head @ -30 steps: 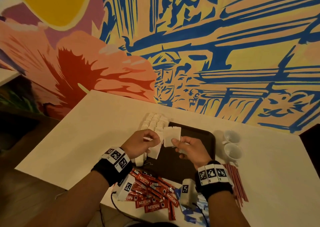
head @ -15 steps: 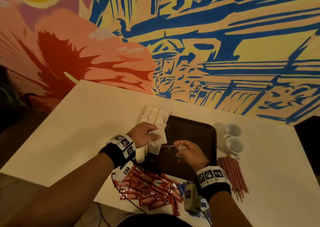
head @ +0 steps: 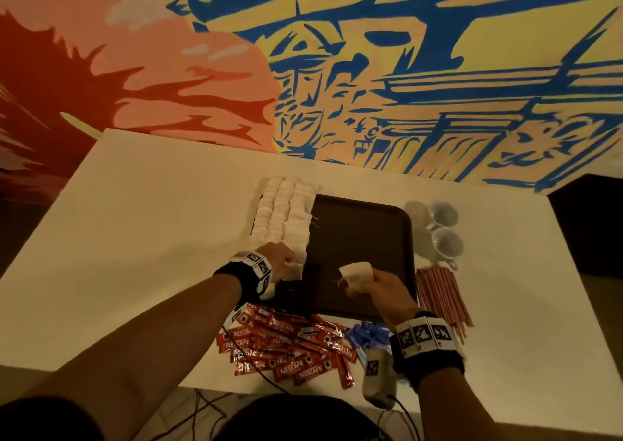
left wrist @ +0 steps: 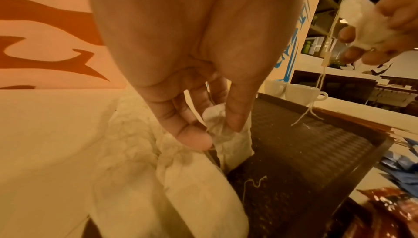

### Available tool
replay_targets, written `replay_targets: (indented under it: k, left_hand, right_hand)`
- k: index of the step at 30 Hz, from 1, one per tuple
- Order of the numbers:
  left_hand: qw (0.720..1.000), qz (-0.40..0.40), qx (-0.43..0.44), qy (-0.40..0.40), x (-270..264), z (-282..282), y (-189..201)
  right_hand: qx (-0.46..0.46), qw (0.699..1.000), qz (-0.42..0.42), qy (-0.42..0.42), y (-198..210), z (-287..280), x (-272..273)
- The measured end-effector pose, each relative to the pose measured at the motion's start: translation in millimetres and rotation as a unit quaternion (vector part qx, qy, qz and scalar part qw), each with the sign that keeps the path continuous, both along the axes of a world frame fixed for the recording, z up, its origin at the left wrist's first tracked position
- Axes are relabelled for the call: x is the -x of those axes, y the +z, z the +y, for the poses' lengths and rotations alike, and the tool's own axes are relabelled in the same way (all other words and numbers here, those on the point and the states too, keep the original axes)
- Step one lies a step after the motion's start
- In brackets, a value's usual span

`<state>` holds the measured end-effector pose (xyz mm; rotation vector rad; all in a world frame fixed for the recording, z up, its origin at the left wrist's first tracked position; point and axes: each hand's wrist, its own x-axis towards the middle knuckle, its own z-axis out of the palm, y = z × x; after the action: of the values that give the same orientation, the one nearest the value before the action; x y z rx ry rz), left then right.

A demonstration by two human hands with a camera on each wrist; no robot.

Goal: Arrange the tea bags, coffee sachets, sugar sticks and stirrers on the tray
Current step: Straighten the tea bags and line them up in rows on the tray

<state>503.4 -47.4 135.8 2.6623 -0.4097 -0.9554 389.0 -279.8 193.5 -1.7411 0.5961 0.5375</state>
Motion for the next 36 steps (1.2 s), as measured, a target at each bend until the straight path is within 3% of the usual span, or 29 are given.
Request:
replay_targets:
  k: [6,11,14,16,18,21,30,36]
  left_hand:
    - [0.999,0.003,-0.026,-0.019,-9.4,-3.4,-4.3]
    - [0.999,-0.032,0.012,-0.001,-10.2,0.9,-0.9]
    - [0.979,-0.063,0.167,0.098,-2.4,-0.8,15.1]
    - [0.940,0.027,0.301,0.157,6.9,-3.2,35.1]
    - [0.912,0.126,0.351,0.170,17.4,-2.2,50.0]
    - [0.912,0.178,0.350,0.123,30.3,5.0,50.6]
    - [0.922,0.168,0.326,0.124,40.0,25.0,53.2]
    - [0.934,0.117,0.310,0.131,35.3,28.8,49.5]
  right_hand:
    - [-0.012,1.000,0.003,-0.015,3.2,2.6,1.7]
    - [-0.013,1.000,0.005,-0.006,3.5,10.3,-1.6]
    - [-0.009,1.000,-0.004,-0.002,4.6,15.3,-3.1]
    - [-0.008,1.000,-0.013,-0.006,5.1,18.8,-5.4]
    - [-0.016,1.000,-0.018,-0.006,4.9,22.4,-8.2]
    - [-0.052,0.998,-0.018,-0.013,3.3,30.6,-11.6]
    - [-0.105,0.994,-0.012,-0.019,-2.2,47.5,-16.1]
    - [-0.046,0.996,-0.042,0.063,-2.0,56.4,-22.0]
